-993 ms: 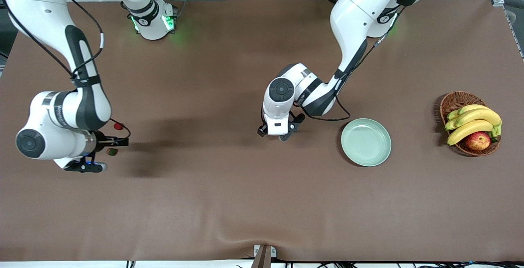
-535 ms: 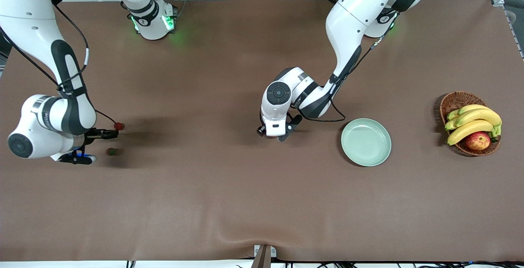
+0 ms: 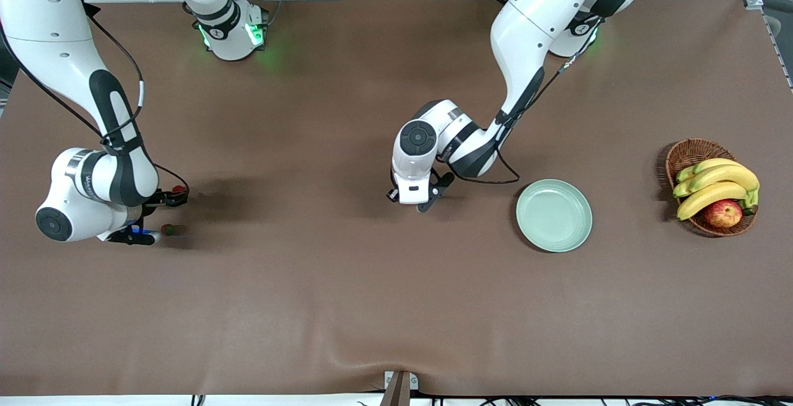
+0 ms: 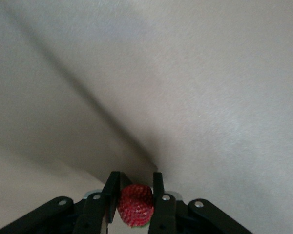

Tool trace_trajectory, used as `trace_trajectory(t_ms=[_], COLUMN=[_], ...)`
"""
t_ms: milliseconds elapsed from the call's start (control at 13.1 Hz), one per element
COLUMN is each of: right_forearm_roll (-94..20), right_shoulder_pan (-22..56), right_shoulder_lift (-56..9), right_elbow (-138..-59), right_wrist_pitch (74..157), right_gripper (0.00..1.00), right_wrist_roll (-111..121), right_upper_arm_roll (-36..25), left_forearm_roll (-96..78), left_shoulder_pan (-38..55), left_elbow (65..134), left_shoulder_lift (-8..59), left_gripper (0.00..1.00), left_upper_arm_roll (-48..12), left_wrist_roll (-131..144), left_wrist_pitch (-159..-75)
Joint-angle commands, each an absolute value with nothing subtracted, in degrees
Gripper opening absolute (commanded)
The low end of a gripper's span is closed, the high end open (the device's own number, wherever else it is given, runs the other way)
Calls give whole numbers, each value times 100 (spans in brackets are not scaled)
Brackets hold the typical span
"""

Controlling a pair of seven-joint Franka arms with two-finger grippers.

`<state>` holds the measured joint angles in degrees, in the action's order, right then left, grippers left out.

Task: Collect all strawberries into plate
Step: 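Lower the strawberry onto the plate while the right gripper grasps another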

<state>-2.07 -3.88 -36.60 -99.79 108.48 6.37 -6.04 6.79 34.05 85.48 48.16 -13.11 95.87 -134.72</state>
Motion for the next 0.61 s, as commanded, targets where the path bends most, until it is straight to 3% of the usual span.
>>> trace_trajectory(t_ms=[0, 229, 535], right_forearm_roll=[-105, -105, -105], right_shoulder_pan=[-431, -422, -422], right_shoulder_lift=[-3630, -3674, -3744], right_elbow=[-10072, -10072, -10064], right_wrist_pitch=[10811, 10626, 10670], right_gripper=[63, 59, 51], right_wrist_roll=[765, 765, 765], right_upper_arm_roll=[-562, -562, -562], left_forearm_roll=[853, 853, 853], left_shoulder_pan=[3209, 2569, 1444], left_elbow=[8551, 8621, 9244], left_shoulder_lift=[4414, 3703, 3173], left_gripper=[0, 0, 0], left_upper_arm_roll=[-1274, -1292, -1327], left_wrist_roll=[9703, 8811, 6930], left_wrist_pitch=[-13343, -12343, -11673])
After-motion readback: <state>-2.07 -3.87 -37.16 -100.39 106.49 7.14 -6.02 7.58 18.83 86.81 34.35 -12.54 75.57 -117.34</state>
